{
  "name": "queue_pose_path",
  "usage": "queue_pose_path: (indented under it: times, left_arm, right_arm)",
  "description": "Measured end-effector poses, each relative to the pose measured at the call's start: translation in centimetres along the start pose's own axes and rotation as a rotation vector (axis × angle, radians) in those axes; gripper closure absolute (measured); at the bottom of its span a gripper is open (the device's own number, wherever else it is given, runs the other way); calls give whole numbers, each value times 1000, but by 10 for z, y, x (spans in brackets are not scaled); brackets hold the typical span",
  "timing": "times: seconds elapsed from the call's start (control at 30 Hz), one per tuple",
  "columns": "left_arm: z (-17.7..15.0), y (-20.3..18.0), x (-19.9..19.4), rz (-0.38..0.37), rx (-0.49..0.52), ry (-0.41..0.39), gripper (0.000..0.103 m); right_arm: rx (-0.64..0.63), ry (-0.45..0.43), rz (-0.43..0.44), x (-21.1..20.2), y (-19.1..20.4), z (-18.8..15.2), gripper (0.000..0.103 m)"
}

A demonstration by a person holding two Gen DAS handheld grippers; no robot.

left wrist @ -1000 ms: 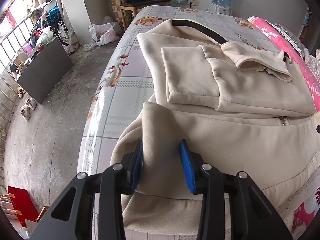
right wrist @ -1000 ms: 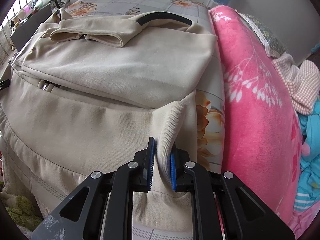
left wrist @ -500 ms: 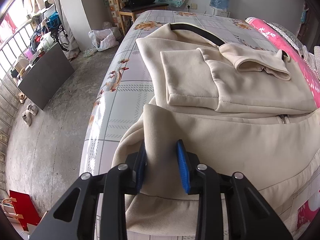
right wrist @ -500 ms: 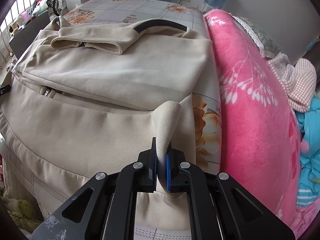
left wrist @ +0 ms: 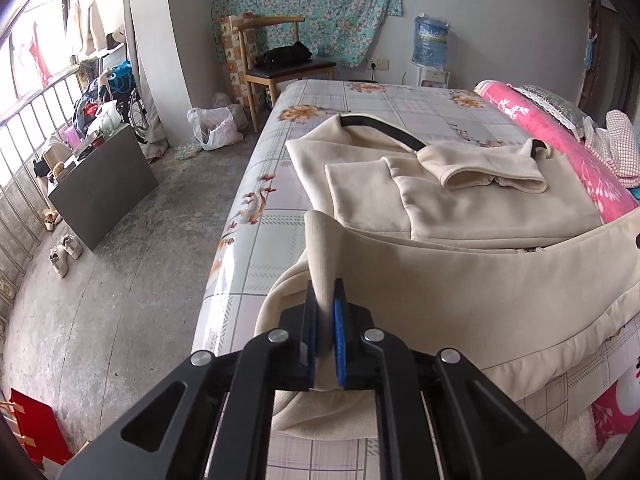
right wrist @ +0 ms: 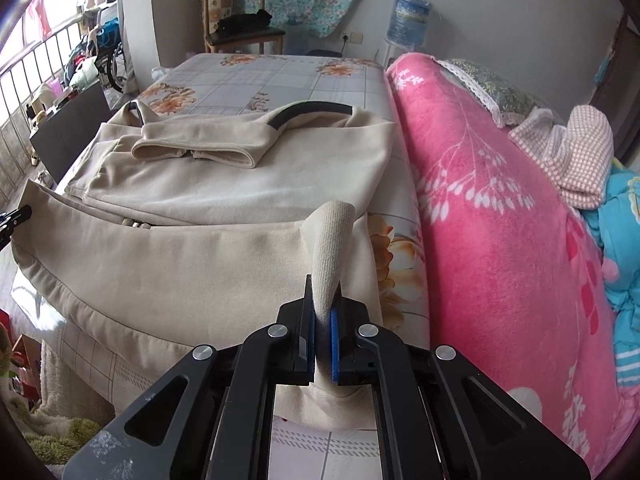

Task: Fold large clothes
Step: 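Lift the held jacket edge with both tools and fold it over the jacket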

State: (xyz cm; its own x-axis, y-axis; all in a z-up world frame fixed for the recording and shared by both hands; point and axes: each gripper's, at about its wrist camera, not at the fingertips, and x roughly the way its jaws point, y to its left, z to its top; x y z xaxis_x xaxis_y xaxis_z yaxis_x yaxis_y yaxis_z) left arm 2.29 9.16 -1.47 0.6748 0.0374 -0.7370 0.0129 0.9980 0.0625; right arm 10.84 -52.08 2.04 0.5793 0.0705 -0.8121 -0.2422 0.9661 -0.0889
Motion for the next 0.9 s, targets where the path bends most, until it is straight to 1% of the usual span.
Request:
queue_pose_path:
  times: [0.17,0.3,0.57,0.67,0.77,0.9]
  left_arm:
    - [-1,2,-27,-3,-10,-73,96]
    - [4,-1,-43,7,-3,-117,96]
    - [33,-5,-65,15,4,-211,96]
    - [47,-5,-65,12,6,-238,96]
    - [62,-6,-52,11,16,-240,96]
    - [98,-3,-30,-5,15,-239,96]
  right_arm:
    - [51,-63,23,-19,-9,-3,100]
    - [85,-104,46,-31,-15,-4,100]
    - [120,-188,60,-48,-26,6,100]
    - [140,-214,65,-49,-33,12,100]
    - [158,-230,77,-40,-39,23,100]
    - [149,-273,92,-28,-45,56,100]
